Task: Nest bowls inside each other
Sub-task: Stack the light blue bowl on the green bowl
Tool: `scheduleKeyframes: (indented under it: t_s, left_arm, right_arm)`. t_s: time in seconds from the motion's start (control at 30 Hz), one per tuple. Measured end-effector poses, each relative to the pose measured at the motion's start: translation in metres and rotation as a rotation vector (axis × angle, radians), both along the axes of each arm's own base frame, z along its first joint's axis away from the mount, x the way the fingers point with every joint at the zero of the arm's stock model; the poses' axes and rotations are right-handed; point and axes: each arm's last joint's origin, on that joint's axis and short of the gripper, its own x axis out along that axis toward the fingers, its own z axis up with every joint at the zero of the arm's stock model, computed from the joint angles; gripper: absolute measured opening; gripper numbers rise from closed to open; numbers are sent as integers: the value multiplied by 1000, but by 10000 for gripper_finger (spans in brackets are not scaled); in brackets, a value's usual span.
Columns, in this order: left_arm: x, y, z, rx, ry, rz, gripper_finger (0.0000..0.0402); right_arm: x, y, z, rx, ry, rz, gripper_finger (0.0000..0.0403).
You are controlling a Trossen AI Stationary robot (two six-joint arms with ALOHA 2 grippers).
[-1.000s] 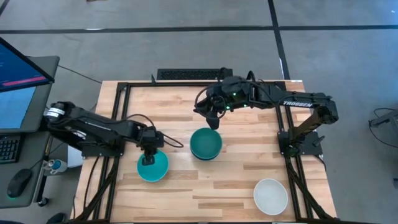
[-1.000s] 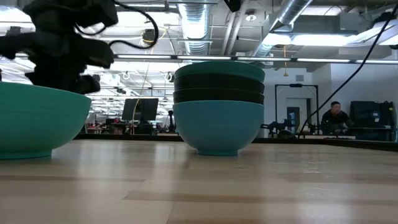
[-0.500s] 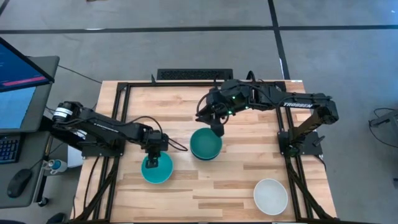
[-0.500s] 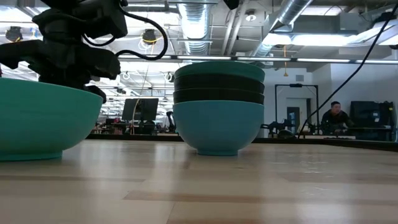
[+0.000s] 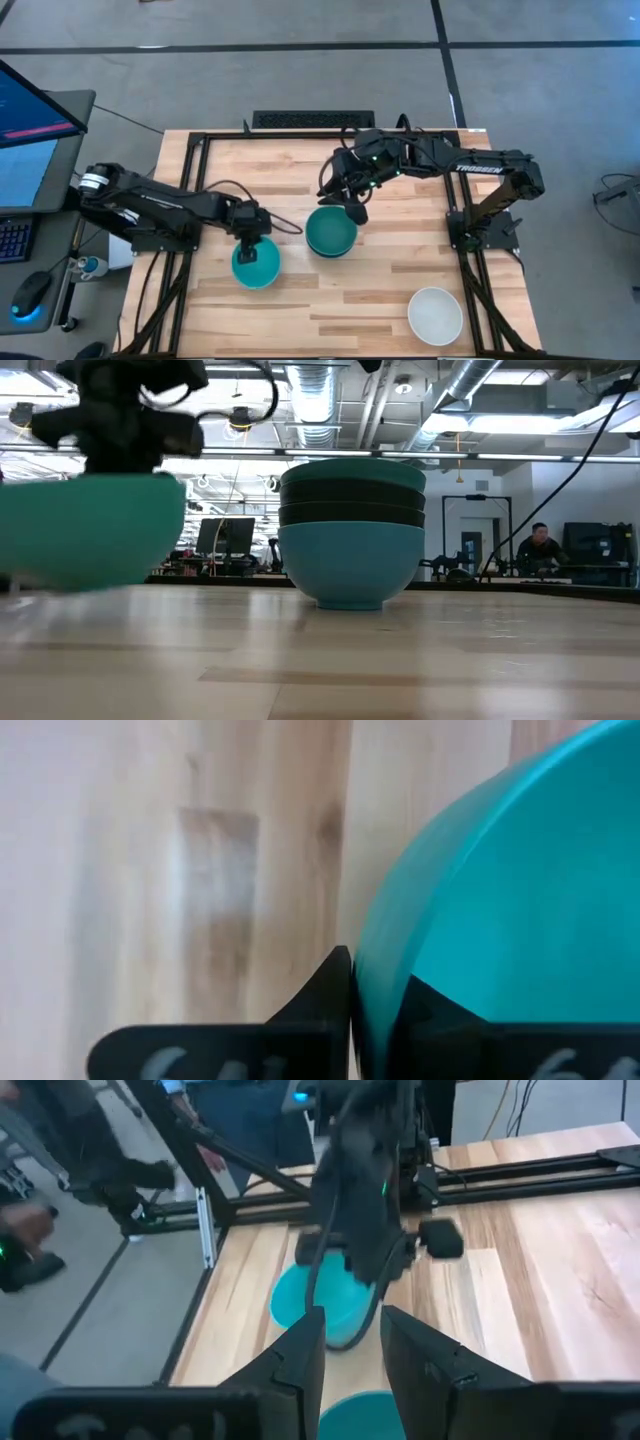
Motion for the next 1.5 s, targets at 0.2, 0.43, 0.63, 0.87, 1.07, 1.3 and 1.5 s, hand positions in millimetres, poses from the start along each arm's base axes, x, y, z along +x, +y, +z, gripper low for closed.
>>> scheduleKeyframes:
  t_s: [0.2,0.43,0.63,0.87,1.07,1.3,1.5]
  left_arm:
    - [3,6,66,25,-154,44,0]
    - [14,22,154,91,-376,123,0]
    - [47,37,176,145,-292,111,0]
    - [107,52,182,119,-273,68,0]
    - [137,68,193,94,-330,20,0]
    - [146,86,181,50,-275,47,0]
    - [168,89,153,-8,-221,24,0]
  right_arm:
    - [-7,-4,5,-29,-20,5,123]
    - [-33,-9,22,-52,-33,-9,123]
    - [-59,-8,37,-98,-54,11,123]
    - [-85,-12,43,-113,-8,-5,123]
    - [-106,-13,38,-120,12,-11,123]
    - [-148,-15,18,-94,-59,-71,123]
    - [-179,-11,4,-80,-203,-100,123]
